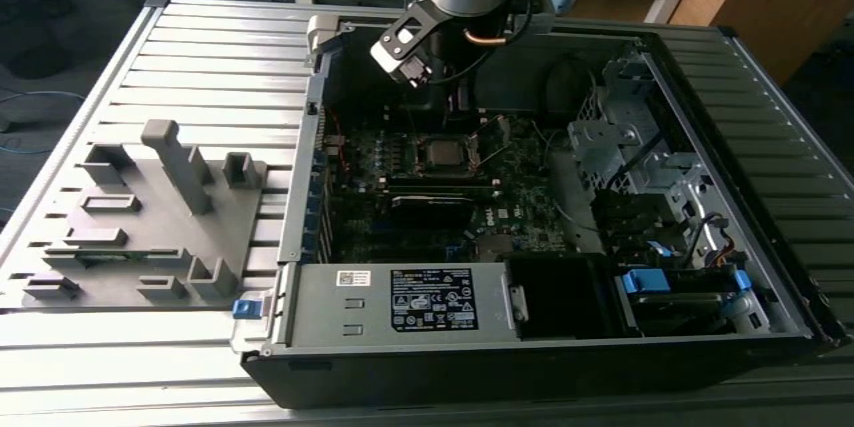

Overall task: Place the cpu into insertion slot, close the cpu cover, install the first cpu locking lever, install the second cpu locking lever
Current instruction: 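Close the cpu cover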

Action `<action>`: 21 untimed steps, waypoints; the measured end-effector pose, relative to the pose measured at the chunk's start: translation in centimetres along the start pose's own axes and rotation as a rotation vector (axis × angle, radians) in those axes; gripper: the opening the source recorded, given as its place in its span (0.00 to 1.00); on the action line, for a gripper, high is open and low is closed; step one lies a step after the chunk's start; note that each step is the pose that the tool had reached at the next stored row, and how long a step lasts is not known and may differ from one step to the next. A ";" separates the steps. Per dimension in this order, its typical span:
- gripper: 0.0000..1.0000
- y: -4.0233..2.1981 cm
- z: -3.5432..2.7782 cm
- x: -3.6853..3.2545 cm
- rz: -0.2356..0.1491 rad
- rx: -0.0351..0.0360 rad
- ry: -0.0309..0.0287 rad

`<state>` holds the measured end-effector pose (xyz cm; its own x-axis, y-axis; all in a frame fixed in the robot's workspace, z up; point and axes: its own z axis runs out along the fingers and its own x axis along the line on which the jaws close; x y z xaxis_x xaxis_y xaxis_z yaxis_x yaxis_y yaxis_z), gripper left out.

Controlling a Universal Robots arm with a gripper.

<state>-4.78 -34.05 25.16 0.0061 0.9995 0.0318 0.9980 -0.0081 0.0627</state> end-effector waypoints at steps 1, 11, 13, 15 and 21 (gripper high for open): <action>0.11 0.01 0.00 0.00 0.000 0.0000 0.0000; 0.11 0.22 0.01 0.00 0.000 0.0000 0.0000; 0.11 0.23 0.01 0.00 0.000 0.0001 -0.0001; 0.11 0.24 0.01 0.00 0.000 0.0001 0.0000; 0.11 0.38 0.02 0.01 0.000 0.0001 0.0000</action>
<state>-4.41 -34.05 25.16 0.0061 0.9995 0.0318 0.9980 -0.0080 0.0626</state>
